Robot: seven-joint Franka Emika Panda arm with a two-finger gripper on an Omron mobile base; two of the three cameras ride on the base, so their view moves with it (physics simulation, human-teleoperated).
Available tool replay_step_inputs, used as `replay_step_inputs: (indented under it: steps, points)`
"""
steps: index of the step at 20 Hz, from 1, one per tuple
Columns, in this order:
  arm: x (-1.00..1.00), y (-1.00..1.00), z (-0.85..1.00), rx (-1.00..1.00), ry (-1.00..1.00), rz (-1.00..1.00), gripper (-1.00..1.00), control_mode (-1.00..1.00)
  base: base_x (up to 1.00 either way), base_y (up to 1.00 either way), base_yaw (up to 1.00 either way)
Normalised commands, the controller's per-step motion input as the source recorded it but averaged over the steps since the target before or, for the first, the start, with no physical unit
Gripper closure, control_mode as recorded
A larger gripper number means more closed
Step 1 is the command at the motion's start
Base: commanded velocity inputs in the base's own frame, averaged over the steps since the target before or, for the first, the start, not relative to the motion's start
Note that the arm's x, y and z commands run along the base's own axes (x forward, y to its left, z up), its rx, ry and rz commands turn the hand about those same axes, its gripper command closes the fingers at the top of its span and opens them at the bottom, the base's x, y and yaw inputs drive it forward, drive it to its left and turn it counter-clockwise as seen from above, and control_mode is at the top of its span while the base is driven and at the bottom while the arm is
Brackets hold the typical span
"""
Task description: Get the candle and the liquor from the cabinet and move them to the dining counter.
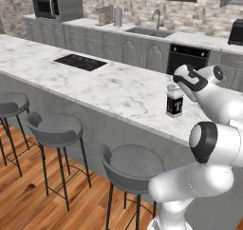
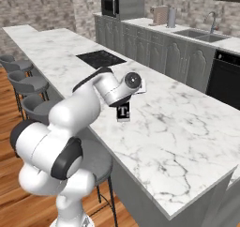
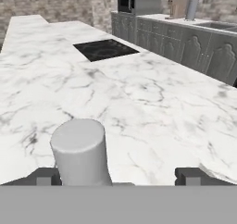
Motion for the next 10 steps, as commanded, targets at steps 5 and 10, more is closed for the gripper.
replay_step_inputs:
  steps: [5,10]
  points:
    - [-0.08,0.01,0.61,0.0,0.01,0.0,-1.0,-1.0,0.0,0.0,0.0]
    - [-0.01,0.02,0.75,0.0,0.02,0.0,-1.0,-1.0,0.0,0.0,0.0]
